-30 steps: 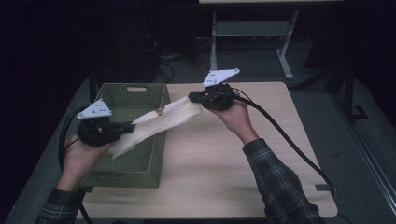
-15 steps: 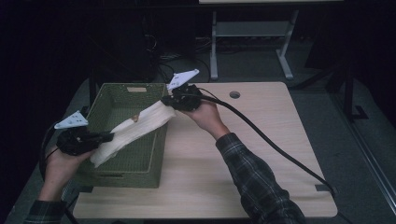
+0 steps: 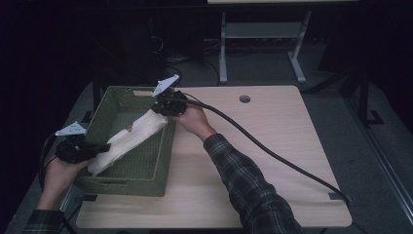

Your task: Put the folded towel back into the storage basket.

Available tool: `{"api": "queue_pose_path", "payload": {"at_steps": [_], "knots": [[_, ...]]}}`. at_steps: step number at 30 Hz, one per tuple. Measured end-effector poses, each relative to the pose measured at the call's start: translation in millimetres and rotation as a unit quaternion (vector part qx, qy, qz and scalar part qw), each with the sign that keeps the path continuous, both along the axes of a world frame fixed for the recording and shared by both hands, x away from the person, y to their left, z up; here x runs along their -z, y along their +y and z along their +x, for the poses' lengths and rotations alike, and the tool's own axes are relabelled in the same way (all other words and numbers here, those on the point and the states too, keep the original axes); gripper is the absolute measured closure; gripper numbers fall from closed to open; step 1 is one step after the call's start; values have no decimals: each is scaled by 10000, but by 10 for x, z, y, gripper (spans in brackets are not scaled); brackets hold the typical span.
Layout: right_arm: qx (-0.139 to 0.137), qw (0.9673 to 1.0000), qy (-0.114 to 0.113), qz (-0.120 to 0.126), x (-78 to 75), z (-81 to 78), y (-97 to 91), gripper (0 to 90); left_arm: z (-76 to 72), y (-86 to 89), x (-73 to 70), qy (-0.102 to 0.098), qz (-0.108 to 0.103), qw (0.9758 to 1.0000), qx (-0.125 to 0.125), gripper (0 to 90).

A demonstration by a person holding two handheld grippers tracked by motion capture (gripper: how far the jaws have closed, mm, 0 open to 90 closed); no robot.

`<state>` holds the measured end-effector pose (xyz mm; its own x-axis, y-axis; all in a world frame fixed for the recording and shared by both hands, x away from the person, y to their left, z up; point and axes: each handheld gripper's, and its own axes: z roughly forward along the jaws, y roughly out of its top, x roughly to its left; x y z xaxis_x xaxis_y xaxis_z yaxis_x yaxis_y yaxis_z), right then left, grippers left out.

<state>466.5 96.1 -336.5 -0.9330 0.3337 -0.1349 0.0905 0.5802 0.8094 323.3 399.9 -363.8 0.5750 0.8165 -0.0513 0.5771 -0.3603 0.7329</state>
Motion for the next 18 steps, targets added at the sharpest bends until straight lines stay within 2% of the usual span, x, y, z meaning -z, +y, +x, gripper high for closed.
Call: {"api": "queue_pose_path", "payload": {"at_steps": [2, 4, 10, 15, 17, 18], "knots": [[37, 10000, 62, 2, 39, 45, 25, 860, -2, 13, 1, -49, -128, 9998, -152, 726], [67, 9999, 124, -65, 78, 93, 47, 860, -2, 33, -9, -91, -42, 9998, -181, 661], [119, 9993, 106, -326, 194, 251, 181, 860, -31, 28, -38, -293, -175, 9988, -358, 549], [236, 9986, 152, -441, 217, 419, 284, 855, -77, -17, -111, -412, -281, 9981, -366, 481], [398, 9983, 90, -412, 236, 495, 302, 820, -103, -53, -137, -464, -310, 9978, -358, 464], [542, 9978, 68, -368, 248, 541, 292, 745, -115, -64, -152, -488, -320, 9977, -348, 457]]}}
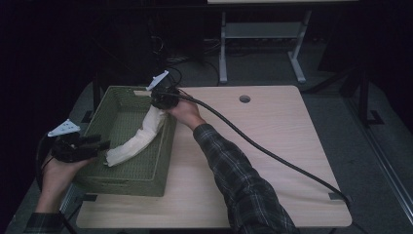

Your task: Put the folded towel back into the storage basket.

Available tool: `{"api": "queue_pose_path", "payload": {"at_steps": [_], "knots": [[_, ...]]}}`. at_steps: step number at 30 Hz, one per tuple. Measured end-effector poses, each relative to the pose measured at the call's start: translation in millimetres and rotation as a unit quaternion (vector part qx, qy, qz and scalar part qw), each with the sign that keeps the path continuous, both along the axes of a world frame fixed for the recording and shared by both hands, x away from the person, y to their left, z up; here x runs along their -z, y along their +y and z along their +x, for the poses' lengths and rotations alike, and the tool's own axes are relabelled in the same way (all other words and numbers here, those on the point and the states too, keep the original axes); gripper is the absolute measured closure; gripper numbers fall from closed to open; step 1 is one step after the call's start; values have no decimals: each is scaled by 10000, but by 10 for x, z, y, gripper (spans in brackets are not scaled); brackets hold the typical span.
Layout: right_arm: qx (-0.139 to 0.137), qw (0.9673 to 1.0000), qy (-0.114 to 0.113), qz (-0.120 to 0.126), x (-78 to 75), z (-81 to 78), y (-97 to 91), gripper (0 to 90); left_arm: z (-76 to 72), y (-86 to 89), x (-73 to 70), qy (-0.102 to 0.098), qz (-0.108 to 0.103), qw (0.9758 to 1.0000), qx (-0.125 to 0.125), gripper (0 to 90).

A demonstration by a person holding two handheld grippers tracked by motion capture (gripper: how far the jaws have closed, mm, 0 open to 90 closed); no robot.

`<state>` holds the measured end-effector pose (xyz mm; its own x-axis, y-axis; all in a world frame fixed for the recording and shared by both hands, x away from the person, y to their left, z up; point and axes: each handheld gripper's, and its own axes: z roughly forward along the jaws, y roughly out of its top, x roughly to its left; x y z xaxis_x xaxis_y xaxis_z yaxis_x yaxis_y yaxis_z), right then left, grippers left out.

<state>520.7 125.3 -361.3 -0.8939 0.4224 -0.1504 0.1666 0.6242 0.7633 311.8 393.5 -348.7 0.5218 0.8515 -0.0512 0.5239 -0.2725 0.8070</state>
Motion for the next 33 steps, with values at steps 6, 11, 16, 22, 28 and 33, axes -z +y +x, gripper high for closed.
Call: {"api": "queue_pose_path", "payload": {"at_steps": [6, 11, 16, 22, 28, 33], "knots": [[243, 9994, 154, 193, -42, 63, -97, 592, -50, -70, -82, -130, -139, 9998, -18, 424], [295, 9982, 296, 432, -145, -3, -258, 507, -89, -229, -180, -243, -255, 9994, 45, 401], [301, 9969, 450, 569, -187, -84, -495, 455, -95, -492, -258, -286, -276, 9990, 215, 377], [311, 9961, 517, 637, -208, -213, -856, 406, -61, -894, -299, -253, -250, 9983, 464, 361], [409, 9957, 515, 649, -249, -376, -1271, 362, -3, -1295, -324, -245, -252, 9967, 728, 334], [536, 9949, 514, 678, -260, -535, -1643, 315, 26, -1674, -334, -226, -228, 9945, 998, 295]]}}
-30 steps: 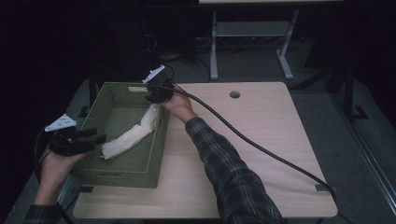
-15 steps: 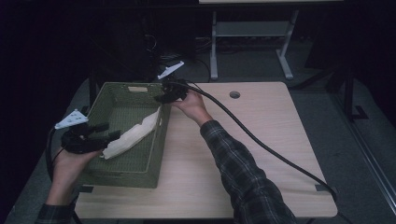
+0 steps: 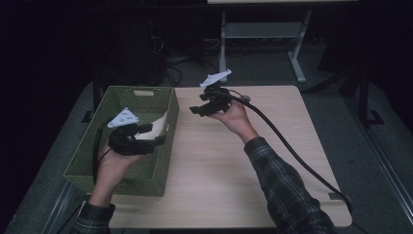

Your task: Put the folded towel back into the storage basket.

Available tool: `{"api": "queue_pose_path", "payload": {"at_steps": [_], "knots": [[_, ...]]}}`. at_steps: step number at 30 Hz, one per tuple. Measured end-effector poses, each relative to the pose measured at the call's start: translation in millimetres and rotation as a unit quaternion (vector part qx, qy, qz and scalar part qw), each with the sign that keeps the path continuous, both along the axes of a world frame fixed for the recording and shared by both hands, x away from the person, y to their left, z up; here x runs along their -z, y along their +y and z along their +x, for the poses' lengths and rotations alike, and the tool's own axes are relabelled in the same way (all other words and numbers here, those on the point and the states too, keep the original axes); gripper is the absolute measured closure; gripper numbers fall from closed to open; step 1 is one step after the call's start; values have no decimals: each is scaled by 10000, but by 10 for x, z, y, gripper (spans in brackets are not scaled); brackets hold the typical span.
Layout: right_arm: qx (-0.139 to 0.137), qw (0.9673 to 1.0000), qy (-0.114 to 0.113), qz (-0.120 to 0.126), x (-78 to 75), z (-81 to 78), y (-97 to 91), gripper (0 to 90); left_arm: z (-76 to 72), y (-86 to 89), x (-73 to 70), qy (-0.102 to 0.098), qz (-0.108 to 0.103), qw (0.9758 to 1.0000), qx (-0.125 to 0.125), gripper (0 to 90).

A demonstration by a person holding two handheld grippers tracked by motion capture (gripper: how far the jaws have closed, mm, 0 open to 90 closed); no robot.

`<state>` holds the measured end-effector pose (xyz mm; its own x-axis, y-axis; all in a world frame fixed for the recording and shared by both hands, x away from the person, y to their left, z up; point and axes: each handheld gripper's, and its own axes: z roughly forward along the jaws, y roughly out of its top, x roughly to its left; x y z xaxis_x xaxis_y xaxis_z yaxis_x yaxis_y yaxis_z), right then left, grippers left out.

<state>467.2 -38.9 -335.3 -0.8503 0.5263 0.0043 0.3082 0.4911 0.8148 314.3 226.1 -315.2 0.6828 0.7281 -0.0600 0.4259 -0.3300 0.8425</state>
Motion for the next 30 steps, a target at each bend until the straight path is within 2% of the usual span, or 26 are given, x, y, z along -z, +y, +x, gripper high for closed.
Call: {"api": "queue_pose_path", "payload": {"at_steps": [7, 10, 13, 19, 27, 30], "knots": [[202, 9997, 75, 60, 51, -295, -537, 268, 5, -489, 103, 36, 78, 9993, 368, 262], [260, 9996, 48, 86, 108, -443, -755, 259, 0, -671, 175, 9, 6, 9988, 482, 262], [326, 9994, 34, 89, 181, -583, -960, 251, -21, -858, 265, -16, 141, 9982, 590, 251], [570, 9982, 82, 146, 367, -824, -1382, 249, -34, -1072, 448, -30, 237, 9966, 785, 223], [915, 9954, 136, 259, 604, -1119, -1814, 211, -49, -1221, 742, -55, 363, 9942, 1007, 188], [1032, 9942, 162, 255, 698, -1234, -1953, 187, -64, -1254, 852, 3, 493, 9929, 1082, 176]]}}
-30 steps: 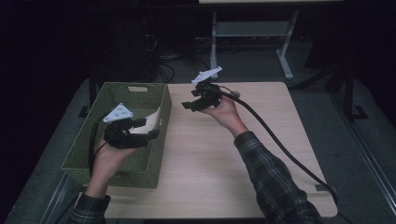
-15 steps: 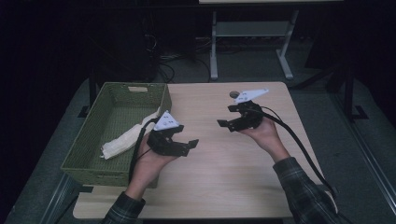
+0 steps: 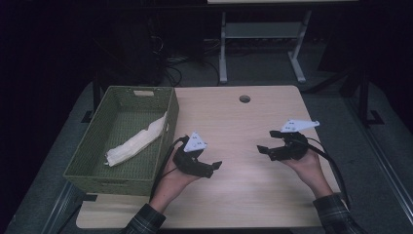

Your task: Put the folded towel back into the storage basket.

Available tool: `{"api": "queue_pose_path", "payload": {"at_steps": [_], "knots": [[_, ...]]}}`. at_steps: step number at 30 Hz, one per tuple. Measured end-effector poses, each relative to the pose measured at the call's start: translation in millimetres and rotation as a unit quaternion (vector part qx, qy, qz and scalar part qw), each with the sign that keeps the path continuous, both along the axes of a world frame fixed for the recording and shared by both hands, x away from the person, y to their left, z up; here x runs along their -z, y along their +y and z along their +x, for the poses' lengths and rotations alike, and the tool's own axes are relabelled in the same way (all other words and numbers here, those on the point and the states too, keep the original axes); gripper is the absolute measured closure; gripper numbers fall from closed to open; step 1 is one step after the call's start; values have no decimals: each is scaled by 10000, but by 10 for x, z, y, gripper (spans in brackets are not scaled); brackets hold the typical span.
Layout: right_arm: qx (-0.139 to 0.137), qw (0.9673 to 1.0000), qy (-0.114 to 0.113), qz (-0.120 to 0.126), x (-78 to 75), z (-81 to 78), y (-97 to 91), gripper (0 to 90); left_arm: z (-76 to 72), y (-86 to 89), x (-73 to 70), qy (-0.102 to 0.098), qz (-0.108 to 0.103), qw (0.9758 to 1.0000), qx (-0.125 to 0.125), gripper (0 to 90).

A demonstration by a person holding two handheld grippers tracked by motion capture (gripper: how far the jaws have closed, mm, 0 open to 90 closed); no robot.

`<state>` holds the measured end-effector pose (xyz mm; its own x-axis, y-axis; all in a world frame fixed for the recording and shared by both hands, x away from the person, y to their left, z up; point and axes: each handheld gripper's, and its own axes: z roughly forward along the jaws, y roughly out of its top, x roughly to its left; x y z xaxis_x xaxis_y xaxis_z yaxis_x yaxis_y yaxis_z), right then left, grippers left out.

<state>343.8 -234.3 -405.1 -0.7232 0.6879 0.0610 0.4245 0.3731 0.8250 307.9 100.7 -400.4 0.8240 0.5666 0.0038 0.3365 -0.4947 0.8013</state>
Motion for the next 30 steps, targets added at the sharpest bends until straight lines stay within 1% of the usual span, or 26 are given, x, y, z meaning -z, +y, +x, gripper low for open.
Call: {"api": "queue_pose_path", "payload": {"at_steps": [3, 6, 7, 8, 10, 14, 16, 17, 18, 19, 20, 21, 23, 24, 25, 26, 28, 30], "knots": [[131, 9999, 47, 23, 98, -123, -133, 167, -10, -34, 116, 69, 97, 9999, 72, 167], [266, 9996, 92, -25, 209, -235, -254, 138, -13, -66, 225, 118, 301, 9994, 145, 154], [311, 9994, 139, -13, 245, -273, -291, 138, -19, -72, 255, 129, 364, 9991, 158, 154], [336, 9993, 171, -20, 278, -309, -326, 134, -27, -79, 284, 144, 374, 9991, 142, 153], [386, 9990, 190, -102, 333, -371, -392, 115, -30, -80, 337, 176, 417, 9989, 139, 145], [485, 9980, 353, -206, 455, -484, -517, 89, -21, -71, 445, 292, 527, 9981, 112, 140], [556, 9971, 444, -287, 534, -539, -570, 79, -11, -71, 495, 312, 607, 9976, 124, 139], [587, 9965, 514, -290, 563, -559, -586, 79, -9, -77, 524, 353, 652, 9972, 119, 139], [611, 9960, 574, -308, 606, -580, -606, 79, -5, -84, 553, 342, 735, 9966, 119, 139], [666, 9949, 657, -363, 642, -608, -621, 76, -3, -91, 580, 379, 803, 9960, 116, 138], [714, 9941, 678, -459, 681, -634, -630, 68, -5, -96, 596, 398, 810, 9958, 118, 137], [728, 9936, 679, -527, 703, -654, -640, 68, -7, -99, 610, 401, 829, 9957, 126, 137], [757, 9929, 728, -556, 740, -690, -658, 66, -7, -101, 634, 450, 845, 9953, 134, 136], [767, 9929, 718, -558, 758, -702, -662, 57, -7, -106, 645, 472, 849, 9952, 132, 135], [770, 9931, 669, -584, 763, -713, -665, 56, -4, -106, 654, 474, 896, 9947, 160, 132], [775, 9930, 675, -585, 762, -720, -662, 56, -5, -111, 669, 497, 914, 9944, 157, 132], [773, 9930, 605, -656, 772, -733, -644, 48, -3, -112, 695, 535, 946, 9939, 184, 131], [768, 9927, 585, -725, 777, -739, -626, 32, 2, -99, 710, 567, 855, 9945, 219, 124]]}}
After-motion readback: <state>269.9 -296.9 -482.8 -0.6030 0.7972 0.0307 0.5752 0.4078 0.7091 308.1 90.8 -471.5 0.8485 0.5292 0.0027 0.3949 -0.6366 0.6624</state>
